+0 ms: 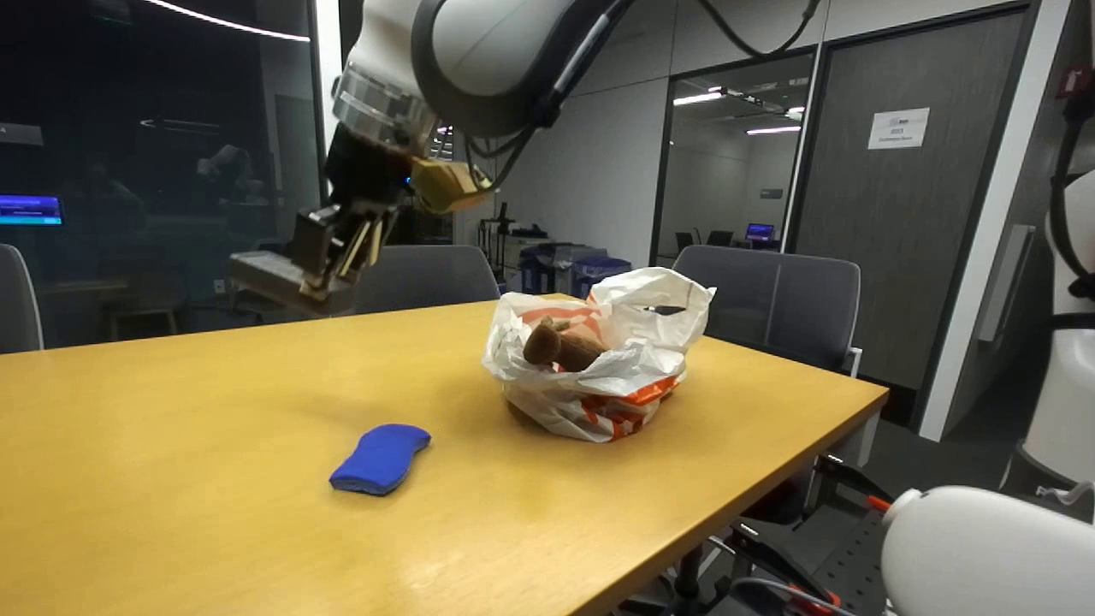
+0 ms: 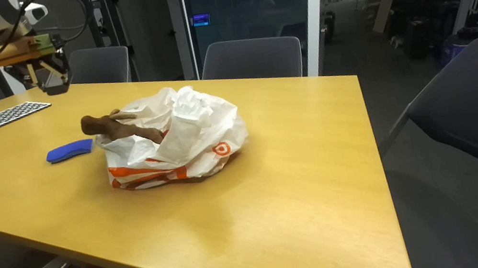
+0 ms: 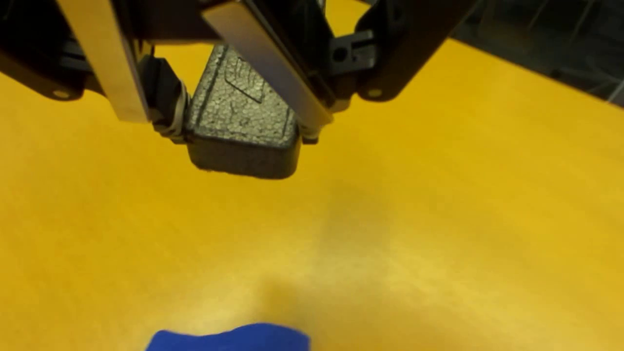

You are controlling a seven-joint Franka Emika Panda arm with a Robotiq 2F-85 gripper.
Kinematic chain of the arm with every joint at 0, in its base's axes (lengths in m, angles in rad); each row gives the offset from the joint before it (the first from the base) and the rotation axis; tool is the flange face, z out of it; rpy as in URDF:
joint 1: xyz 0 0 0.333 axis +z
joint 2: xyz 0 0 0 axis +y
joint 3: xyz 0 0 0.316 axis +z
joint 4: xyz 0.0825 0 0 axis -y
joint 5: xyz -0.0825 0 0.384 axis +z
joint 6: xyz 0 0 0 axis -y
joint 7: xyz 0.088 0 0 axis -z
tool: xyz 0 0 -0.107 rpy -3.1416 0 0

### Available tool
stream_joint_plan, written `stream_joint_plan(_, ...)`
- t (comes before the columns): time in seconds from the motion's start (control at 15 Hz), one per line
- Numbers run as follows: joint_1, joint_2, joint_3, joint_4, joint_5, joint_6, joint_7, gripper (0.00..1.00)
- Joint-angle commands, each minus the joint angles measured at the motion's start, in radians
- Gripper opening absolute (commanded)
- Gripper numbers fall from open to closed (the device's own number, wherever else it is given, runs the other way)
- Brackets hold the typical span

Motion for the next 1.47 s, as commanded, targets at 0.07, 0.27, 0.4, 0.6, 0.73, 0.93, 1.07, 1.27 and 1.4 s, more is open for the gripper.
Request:
stream_joint_plan(0.07, -0.038, -0.208, -0.134, -0.135, -0.241, -0.004, 0.175, 0.33)
stream_joint_plan(0.27, -0.085, -0.286, -0.204, -0.208, -0.462, -0.04, 0.34, 0.33)
stream_joint_plan(0.4, -0.109, -0.338, -0.224, -0.252, -0.571, -0.122, 0.441, 0.33)
stream_joint_plan(0.6, -0.212, -0.409, -0.15, -0.317, -0.646, -0.287, 0.532, 0.33)
stream_joint_plan(0.73, -0.24, -0.439, -0.119, -0.364, -0.599, -0.408, 0.524, 0.33)
stream_joint_plan(0.93, -0.259, -0.451, -0.092, -0.428, -0.483, -0.448, 0.44, 0.33)
stream_joint_plan(1.07, -0.265, -0.437, -0.075, -0.454, -0.431, -0.437, 0.402, 0.33)
stream_joint_plan(1.27, -0.282, -0.392, -0.06, -0.473, -0.406, -0.429, 0.367, 0.33)
stream_joint_plan(1.4, -0.294, -0.368, -0.059, -0.478, -0.416, -0.433, 0.356, 0.33)
